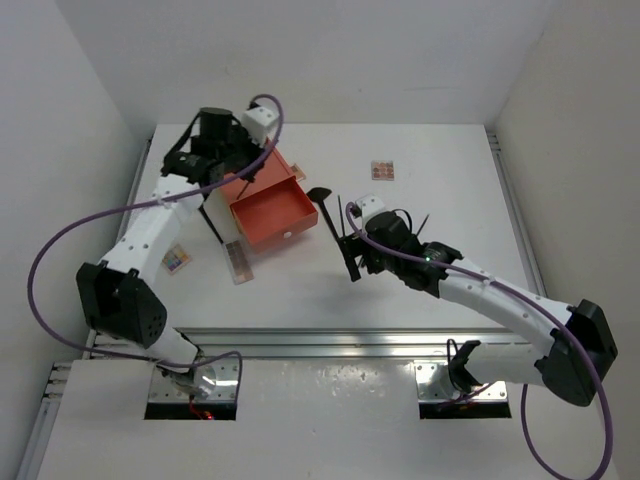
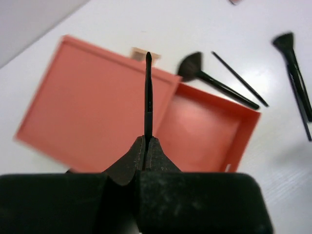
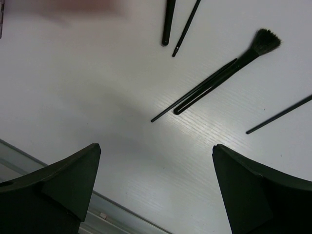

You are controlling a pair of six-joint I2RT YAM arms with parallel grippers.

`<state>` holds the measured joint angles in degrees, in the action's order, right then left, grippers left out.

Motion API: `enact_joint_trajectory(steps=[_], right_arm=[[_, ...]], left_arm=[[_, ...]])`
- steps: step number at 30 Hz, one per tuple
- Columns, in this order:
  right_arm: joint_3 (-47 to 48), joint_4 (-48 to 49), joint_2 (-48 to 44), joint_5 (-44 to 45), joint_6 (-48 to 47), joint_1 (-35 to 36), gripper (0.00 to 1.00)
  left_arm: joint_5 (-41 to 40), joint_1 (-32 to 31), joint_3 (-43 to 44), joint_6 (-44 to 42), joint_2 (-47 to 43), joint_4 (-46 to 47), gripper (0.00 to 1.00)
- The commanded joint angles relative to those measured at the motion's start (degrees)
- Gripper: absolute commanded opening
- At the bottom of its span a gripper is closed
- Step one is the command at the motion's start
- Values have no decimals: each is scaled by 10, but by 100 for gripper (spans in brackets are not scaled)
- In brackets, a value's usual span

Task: Organize the makeup

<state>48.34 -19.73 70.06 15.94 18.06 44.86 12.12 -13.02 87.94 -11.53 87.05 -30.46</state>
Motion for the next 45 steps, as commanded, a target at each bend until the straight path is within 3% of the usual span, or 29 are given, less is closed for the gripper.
enact_joint_trajectory(steps=[1,11,12,14,16,18,24,27,29,34,37,45], right_arm=[[5,-1,-5,-21,8,-1,97],[-4,-17,-21,-5,12,-1,99],[-4,-19,-19,-4,11,0,99],[3,-24,-15,-4,7,-1,100],[8,-29,-12,-7,8,-1,100],[14,-31,-7,-8,7,-1,100],[25,-39,5,-21,5,-2,100],[31,-44,14,-24,10,-1,100],[31,-43,16,-26,15,-1,100],[39,-40,30,-31,16,1,100],[49,-48,38,-32,14,-1,100],[51,-58,40,-25,12,-1,100]], left_arm=[[12,-41,-1,-56,66,5,0],[5,-65,-83,-72,73,50,0],[5,-65,-89,-64,73,50,17],[-3,-70,-89,-47,68,50,39],[-3,-64,-84,-25,60,50,52],[-3,-51,-61,-5,42,50,60],[-44,25,30,170,15,6,60],[-110,90,18,303,-6,-21,52],[-122,124,-12,374,-26,-33,52],[-141,196,-122,413,-1,-20,58],[-132,220,-128,419,56,-14,62],[-149,225,-120,415,160,44,62]])
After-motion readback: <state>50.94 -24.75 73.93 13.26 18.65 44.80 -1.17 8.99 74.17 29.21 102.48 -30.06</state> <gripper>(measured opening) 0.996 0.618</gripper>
